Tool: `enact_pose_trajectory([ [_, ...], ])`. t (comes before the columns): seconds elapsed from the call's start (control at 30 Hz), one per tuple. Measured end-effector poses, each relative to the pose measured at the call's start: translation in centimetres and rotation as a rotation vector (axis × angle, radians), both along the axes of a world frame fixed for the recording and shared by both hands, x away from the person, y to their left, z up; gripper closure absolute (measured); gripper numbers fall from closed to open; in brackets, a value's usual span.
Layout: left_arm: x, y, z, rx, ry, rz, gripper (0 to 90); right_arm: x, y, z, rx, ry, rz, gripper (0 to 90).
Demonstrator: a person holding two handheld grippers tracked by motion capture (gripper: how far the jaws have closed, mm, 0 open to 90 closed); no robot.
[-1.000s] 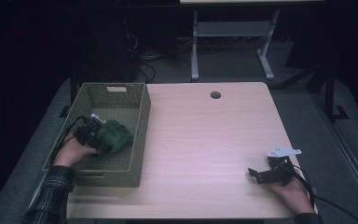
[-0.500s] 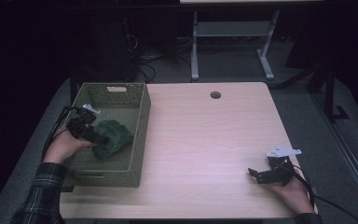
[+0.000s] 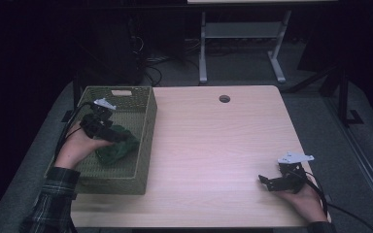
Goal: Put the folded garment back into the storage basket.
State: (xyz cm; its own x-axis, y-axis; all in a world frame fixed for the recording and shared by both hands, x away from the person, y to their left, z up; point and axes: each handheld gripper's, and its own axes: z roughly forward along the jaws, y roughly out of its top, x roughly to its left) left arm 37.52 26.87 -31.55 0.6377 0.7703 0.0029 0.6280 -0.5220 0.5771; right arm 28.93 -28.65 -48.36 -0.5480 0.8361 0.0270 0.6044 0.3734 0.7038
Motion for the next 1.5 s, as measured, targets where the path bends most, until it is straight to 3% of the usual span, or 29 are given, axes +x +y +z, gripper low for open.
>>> enact_pose_trajectory([
  [0.27,-0.6,-3.9,0.7,-0.039,-0.027,-0.078,13.9,0.0,0.0,0.0,0.001,0.0,-0.001,1.8],
  [0.63,-1.4,-9.3,-0.2,-0.105,-0.05,-0.134,13.9,0.0,0.0,0.0,0.002,0.0,-0.002,1.8],
  [0.83,-2.1,-12.0,-0.8,-0.133,-0.085,-0.156,13.9,0.0,0.0,0.0,0.002,0.0,-0.002,1.8],
  [1.13,-3.3,-15.7,-4.6,-0.143,-0.082,-0.203,13.8,0.0,0.0,0.0,0.002,0.0,-0.002,1.8],
  [1.33,-4.1,-17.6,-8.0,-0.12,-0.061,-0.241,13.5,0.0,0.0,0.0,0.002,0.001,-0.002,1.8],
  [1.5,-4.7,-18.4,-10.6,-0.098,-0.07,-0.26,13.4,0.0,0.0,0.0,0.002,0.0,-0.002,1.8],
])
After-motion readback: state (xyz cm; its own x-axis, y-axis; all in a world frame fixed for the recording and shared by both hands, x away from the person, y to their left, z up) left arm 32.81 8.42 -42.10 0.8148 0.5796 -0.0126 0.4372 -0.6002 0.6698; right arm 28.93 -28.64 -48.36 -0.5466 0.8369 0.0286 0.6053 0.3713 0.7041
